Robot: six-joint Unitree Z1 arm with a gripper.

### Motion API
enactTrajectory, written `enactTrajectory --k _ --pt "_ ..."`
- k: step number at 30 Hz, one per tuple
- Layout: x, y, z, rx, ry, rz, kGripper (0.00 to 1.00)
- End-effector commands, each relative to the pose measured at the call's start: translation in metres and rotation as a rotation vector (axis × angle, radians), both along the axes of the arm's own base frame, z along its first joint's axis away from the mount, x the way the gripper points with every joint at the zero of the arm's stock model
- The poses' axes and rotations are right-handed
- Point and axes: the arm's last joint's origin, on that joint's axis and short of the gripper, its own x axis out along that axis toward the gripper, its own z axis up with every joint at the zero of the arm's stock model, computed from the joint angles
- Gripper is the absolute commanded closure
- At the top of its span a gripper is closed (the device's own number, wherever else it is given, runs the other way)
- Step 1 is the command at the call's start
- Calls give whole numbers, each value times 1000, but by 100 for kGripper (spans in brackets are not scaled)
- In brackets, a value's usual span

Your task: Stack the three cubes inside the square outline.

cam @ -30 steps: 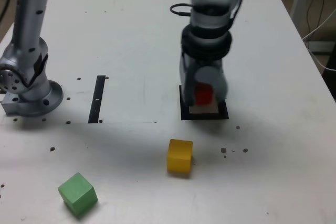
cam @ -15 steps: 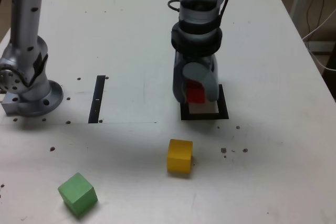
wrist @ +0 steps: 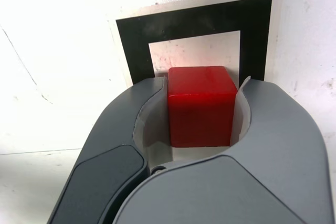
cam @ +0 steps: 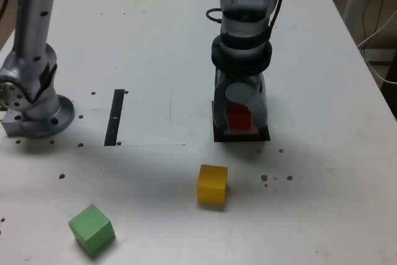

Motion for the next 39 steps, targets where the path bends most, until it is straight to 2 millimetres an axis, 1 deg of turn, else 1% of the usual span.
enactTrajectory --k 1,3,4,8,9,11,13,17,21,26,28,31,35,39 --pt "-1 -1 -7 -3 17 4 72" --pt "-1 -1 -7 -2 15 7 63" --pt "-1 -1 -6 -2 13 7 57" --pt "-3 -4 -1 10 0 -1 26" --pt "-6 -4 0 15 -1 1 17" --pt "-10 -5 3 27 -3 6 7" --pt "-13 -5 6 36 -4 16 2" --pt "-17 -3 15 53 -15 23 1" --pt "-23 -5 29 64 -28 13 1" --pt "-42 -16 52 63 -38 -31 1" --pt "-53 -26 61 49 -27 -59 1" --pt "-64 -45 67 24 -8 -88 1" --pt "-73 -74 69 7 -9 -104 1" --pt "-77 -98 67 -1 -16 -113 1"
